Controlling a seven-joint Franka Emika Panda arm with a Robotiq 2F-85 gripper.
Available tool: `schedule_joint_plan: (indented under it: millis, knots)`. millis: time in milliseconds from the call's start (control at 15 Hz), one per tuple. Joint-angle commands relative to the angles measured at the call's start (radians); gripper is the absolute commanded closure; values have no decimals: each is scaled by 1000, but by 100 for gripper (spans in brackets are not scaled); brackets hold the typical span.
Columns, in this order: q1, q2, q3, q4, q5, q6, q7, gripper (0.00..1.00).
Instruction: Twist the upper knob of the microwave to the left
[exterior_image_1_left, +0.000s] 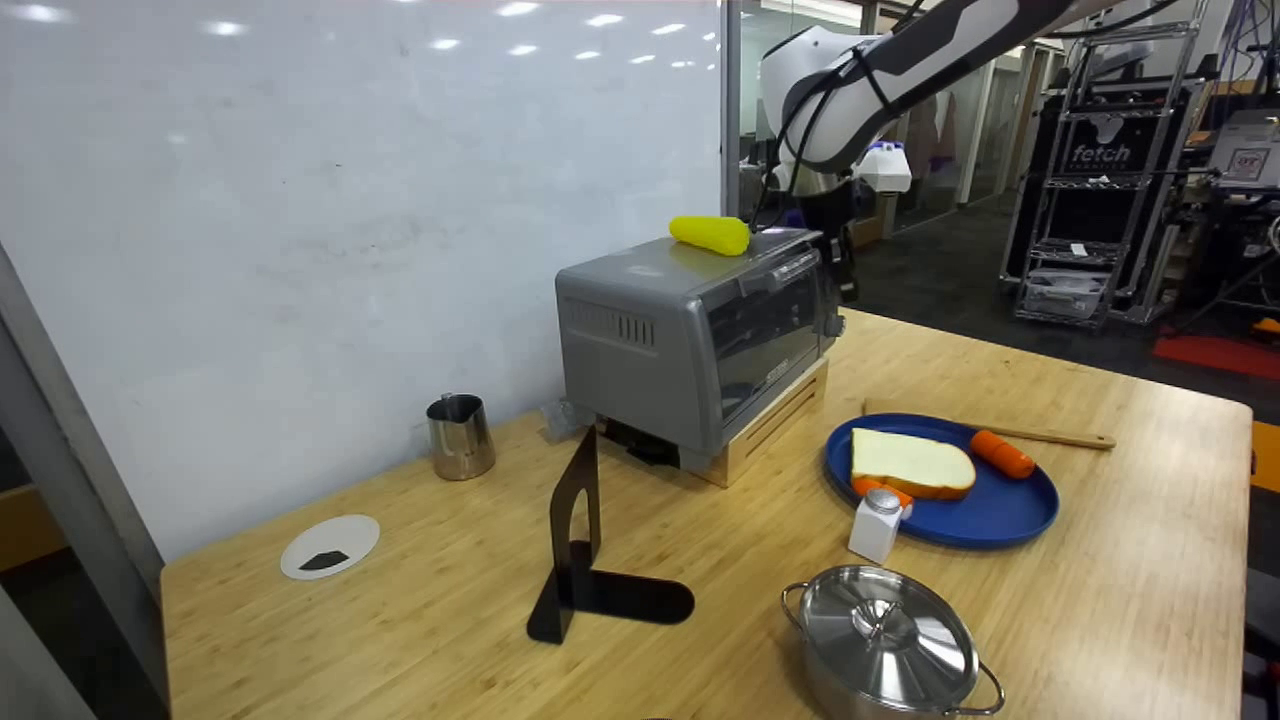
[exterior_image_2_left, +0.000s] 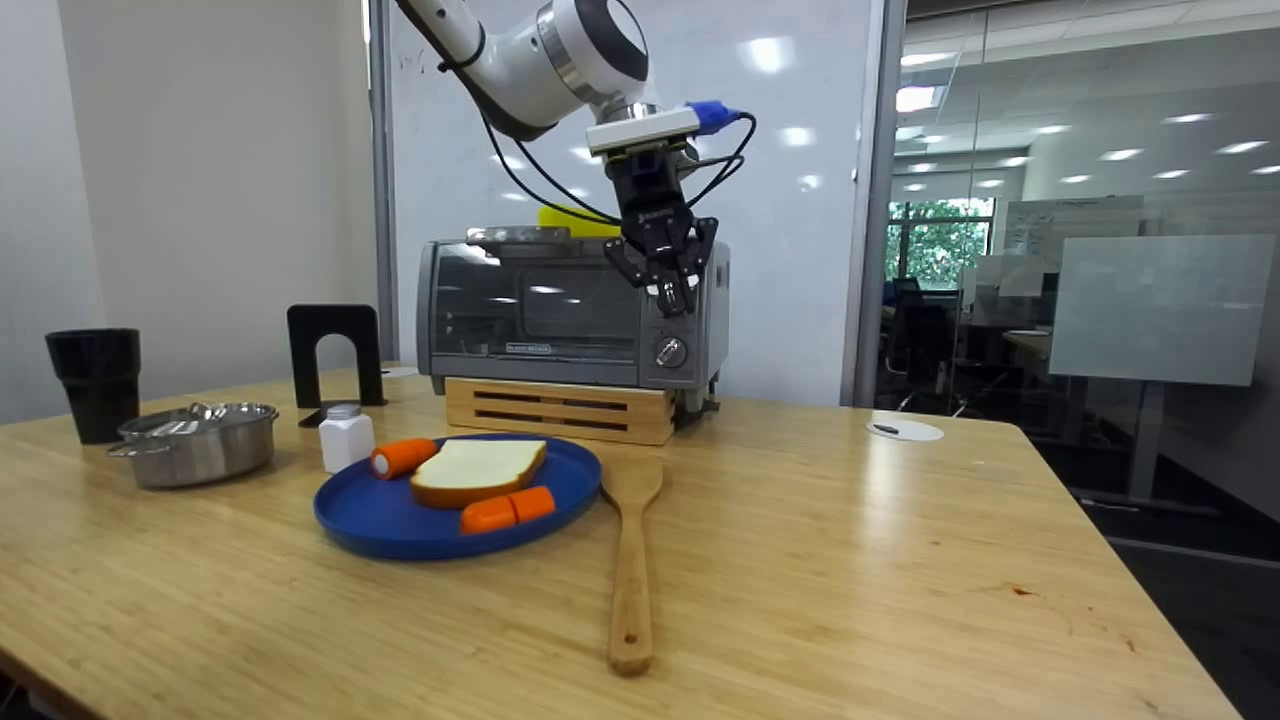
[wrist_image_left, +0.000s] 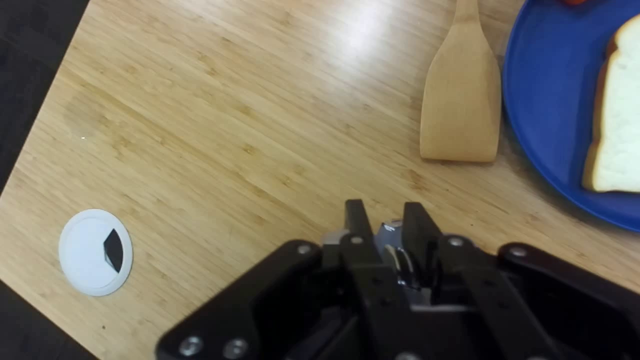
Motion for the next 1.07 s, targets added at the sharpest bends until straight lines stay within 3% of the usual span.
schedule_joint_plan:
  millis: [0,867,1000]
  knots:
    - [8,-46,-5,-86,-69,96,29,76]
    - [31,-137,-17,-261,-225,280,136,76]
    - [30,-162,-15,-291,-233,290,148,69]
